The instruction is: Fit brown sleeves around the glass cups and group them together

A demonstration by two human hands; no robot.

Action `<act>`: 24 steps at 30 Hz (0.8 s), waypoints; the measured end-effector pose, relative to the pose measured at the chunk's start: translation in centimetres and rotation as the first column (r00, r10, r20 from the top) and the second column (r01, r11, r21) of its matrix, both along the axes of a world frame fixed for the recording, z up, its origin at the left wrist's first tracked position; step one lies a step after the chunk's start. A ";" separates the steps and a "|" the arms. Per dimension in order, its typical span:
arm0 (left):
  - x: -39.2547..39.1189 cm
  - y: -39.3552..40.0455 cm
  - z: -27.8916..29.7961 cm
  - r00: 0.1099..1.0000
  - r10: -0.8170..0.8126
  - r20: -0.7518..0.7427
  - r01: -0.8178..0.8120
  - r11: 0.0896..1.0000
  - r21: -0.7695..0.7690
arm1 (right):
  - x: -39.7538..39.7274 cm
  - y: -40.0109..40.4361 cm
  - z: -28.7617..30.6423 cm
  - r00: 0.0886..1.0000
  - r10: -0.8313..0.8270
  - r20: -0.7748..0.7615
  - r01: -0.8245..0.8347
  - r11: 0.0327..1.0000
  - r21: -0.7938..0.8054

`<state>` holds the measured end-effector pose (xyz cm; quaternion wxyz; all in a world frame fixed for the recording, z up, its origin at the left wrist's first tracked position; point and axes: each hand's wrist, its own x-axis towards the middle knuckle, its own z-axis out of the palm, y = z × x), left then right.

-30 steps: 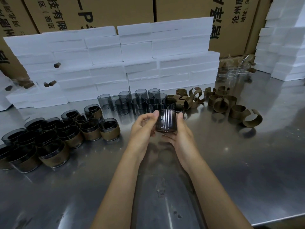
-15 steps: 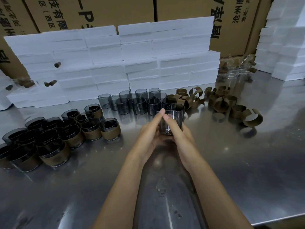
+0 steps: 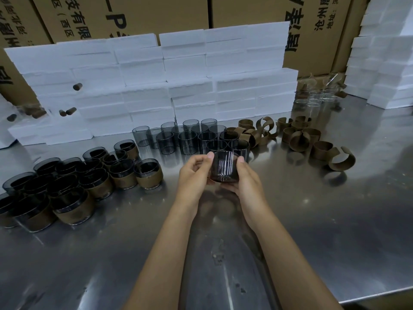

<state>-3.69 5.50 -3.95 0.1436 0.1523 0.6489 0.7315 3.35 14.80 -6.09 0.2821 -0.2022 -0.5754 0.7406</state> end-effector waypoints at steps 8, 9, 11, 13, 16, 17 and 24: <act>0.8 -0.2 0.9 0.975 -0.182 0.127 0.164 0.976 0.140 | 0.2 0.1 0.4 0.997 0.078 0.003 -0.078 0.997 -0.011; 0.9 -0.1 1.0 0.971 -0.203 0.127 0.186 0.974 0.133 | 0.3 0.1 0.5 0.996 0.094 0.003 -0.094 0.996 -0.003; 0.9 0.0 0.9 0.965 -0.235 0.120 0.223 0.970 0.100 | 0.3 0.2 0.4 0.994 0.108 0.000 -0.108 0.994 -0.010; 1.0 0.1 0.9 0.964 -0.243 0.111 0.238 0.969 0.060 | 0.2 0.3 0.1 0.993 0.115 -0.014 -0.115 0.993 -0.027; 0.9 0.1 0.7 0.962 -0.246 0.118 0.242 0.969 0.050 | 0.1 0.2 0.1 0.994 0.107 -0.013 -0.107 0.994 -0.023; 0.9 0.1 0.7 0.962 -0.248 0.115 0.245 0.969 0.045 | 0.0 0.0 0.1 0.996 0.092 -0.003 -0.092 0.996 -0.018; 0.3 0.0 0.2 0.999 -0.037 0.036 0.037 0.999 0.025 | 0.1 0.0 0.0 0.999 0.030 -0.012 -0.030 1.000 0.009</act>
